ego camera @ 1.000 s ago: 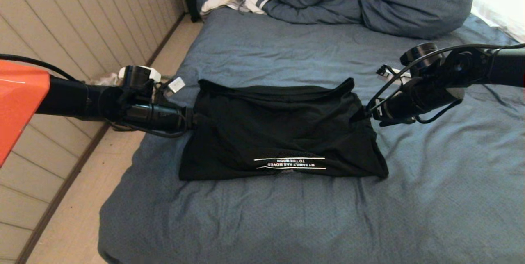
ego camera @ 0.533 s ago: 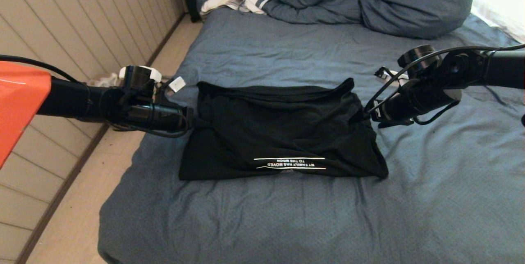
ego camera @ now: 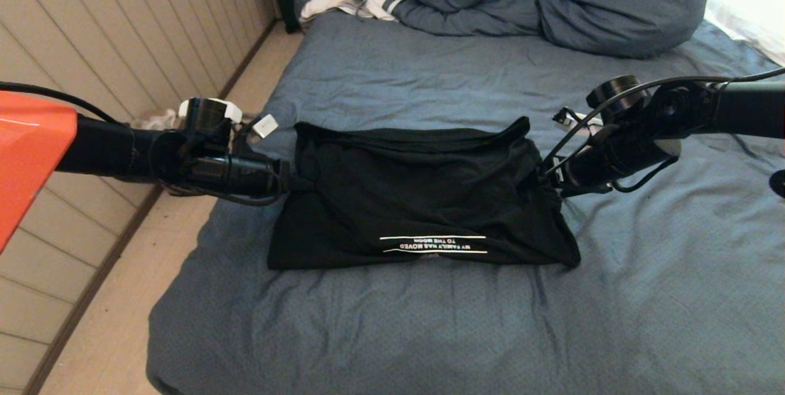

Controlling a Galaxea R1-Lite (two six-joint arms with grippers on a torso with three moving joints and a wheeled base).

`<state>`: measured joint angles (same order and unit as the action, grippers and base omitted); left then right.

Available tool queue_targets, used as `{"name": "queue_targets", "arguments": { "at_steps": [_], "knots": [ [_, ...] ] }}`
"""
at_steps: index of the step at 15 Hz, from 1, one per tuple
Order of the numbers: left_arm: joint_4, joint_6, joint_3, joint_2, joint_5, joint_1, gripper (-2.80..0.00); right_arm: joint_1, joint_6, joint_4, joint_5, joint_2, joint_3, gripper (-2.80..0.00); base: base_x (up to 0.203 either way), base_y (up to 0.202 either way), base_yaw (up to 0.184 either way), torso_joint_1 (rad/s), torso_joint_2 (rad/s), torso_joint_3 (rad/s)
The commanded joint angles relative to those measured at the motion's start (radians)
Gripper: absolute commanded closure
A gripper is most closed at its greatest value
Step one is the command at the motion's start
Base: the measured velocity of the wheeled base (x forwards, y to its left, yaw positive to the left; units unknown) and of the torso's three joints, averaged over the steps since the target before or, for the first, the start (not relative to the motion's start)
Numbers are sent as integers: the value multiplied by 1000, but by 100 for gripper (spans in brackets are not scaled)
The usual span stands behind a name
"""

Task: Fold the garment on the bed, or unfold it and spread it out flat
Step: Fold the black T-shirt

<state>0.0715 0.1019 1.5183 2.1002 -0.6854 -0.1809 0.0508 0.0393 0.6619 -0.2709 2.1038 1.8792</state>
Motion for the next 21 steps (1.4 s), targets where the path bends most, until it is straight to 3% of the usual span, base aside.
{"name": "queue_targets", "arguments": {
  "at_steps": [1, 3, 4, 7, 10, 18, 21],
  "knots": [
    [1, 1, 0, 1, -3, 0, 0, 6, 1, 3, -2, 16, -1, -280, 0, 0, 0, 0, 0, 0],
    [1, 1, 1, 1, -3, 0, 0, 8, 5, 2, -7, 39, 8, -280, 0, 0, 0, 0, 0, 0],
    [1, 1, 2, 0, -3, 0, 0, 9, 6, 1, -15, 41, 8, 0, 0, 0, 0, 0, 0, 0],
    [7, 2, 0, -6, -5, -3, 0, 12, 9, 2, -62, 41, 9, 0, 0, 0, 0, 0, 0, 0],
    [13, 7, -16, -23, 0, -37, 0, 23, 61, 2, -170, 42, 11, 0, 0, 0, 0, 0, 0, 0],
    [31, 30, -59, -121, -2, -37, 0, 18, 100, 9, -177, 17, 1, 0, 0, 0, 0, 0, 0, 0],
    [82, 24, -45, -156, 0, -33, 0, 11, 108, 66, -214, -4, 28, 0, 0, 0, 0, 0, 0, 0]
  ]
}}
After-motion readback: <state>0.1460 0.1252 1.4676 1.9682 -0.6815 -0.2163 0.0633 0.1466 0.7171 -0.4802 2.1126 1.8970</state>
